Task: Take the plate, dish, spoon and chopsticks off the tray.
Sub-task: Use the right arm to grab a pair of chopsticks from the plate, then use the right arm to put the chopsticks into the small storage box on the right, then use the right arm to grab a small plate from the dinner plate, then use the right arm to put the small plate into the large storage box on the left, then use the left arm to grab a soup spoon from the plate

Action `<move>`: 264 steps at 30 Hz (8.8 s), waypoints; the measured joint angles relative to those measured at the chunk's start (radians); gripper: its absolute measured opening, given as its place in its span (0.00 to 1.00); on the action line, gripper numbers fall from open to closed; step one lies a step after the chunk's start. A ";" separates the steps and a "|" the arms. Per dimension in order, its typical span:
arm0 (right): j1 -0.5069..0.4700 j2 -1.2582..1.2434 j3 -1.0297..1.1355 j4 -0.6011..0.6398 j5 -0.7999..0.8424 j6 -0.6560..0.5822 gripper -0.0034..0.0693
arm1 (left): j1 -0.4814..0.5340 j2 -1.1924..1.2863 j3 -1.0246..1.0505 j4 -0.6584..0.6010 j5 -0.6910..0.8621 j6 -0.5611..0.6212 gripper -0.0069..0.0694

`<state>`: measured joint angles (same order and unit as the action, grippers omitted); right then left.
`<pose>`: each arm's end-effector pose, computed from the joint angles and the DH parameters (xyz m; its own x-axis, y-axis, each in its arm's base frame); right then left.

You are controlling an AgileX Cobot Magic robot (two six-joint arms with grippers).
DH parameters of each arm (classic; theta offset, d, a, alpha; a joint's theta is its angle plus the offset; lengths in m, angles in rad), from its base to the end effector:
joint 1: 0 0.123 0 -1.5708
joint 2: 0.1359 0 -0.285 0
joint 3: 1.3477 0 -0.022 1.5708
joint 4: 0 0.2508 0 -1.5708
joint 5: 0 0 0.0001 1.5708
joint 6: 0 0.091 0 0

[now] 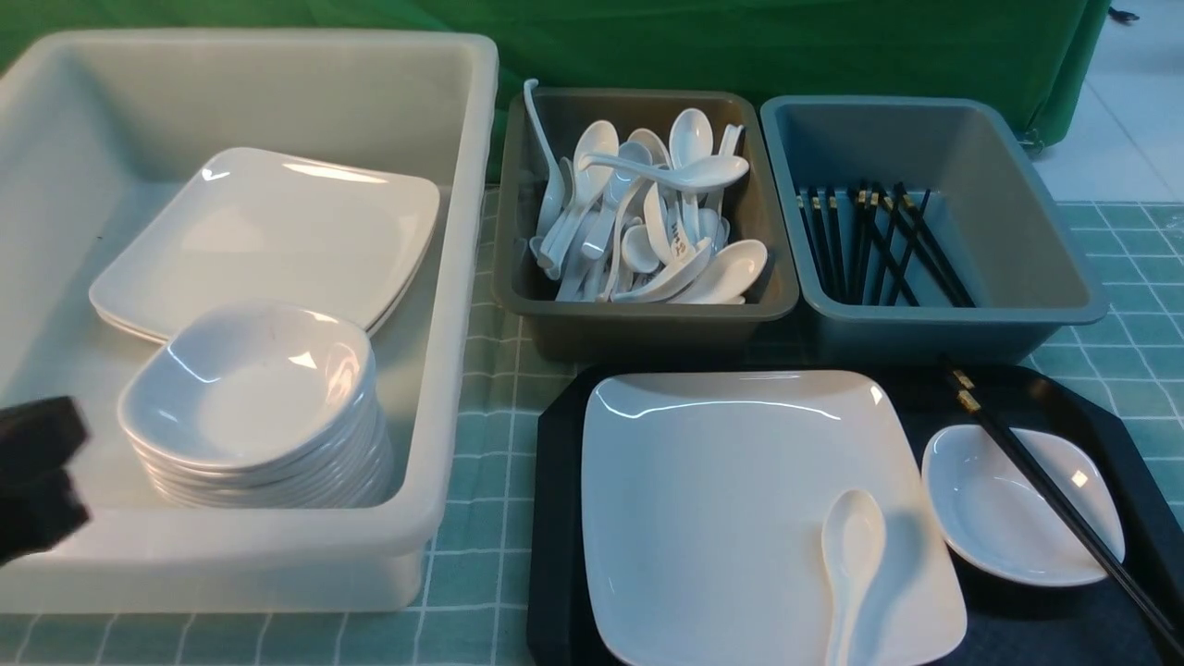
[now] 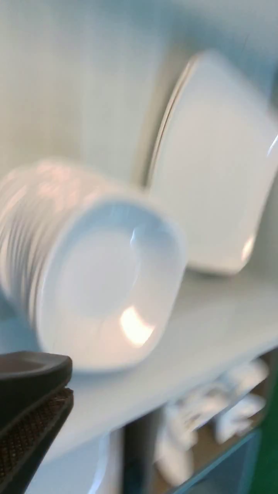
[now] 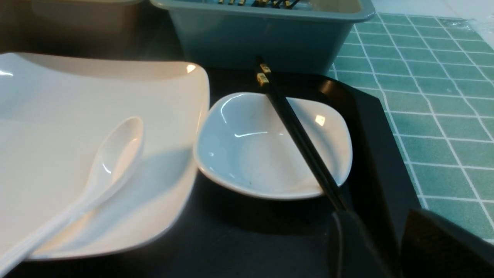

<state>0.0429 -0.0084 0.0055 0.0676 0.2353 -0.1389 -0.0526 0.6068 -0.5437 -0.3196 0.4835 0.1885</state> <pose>0.0550 0.0038 0.1905 -0.1394 -0.0791 -0.9871 -0.0688 0.9952 -0.0701 0.1209 -0.0197 0.3055 -0.4396 -0.0723 -0.8953 0.1424 0.9785 -0.1490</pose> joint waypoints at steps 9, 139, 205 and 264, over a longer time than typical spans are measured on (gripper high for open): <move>0.000 0.000 0.000 0.000 -0.024 0.000 0.38 | -0.319 0.281 -0.098 -0.025 -0.087 0.117 0.11; 0.202 1.492 -0.955 -0.215 0.535 -0.297 0.75 | -0.375 -0.022 -0.237 -0.177 0.170 0.411 0.11; 1.100 2.138 -2.188 -0.308 0.605 -0.215 0.13 | -0.375 -0.440 -0.350 0.534 0.499 -0.200 0.11; 0.888 0.615 -0.978 -0.470 0.897 0.545 0.24 | -0.895 0.996 -0.651 0.039 0.204 -0.039 0.12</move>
<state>0.9306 0.6062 -0.9724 -0.4028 1.1326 0.4063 -0.9479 1.6029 -1.1944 -0.2809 0.6876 0.1499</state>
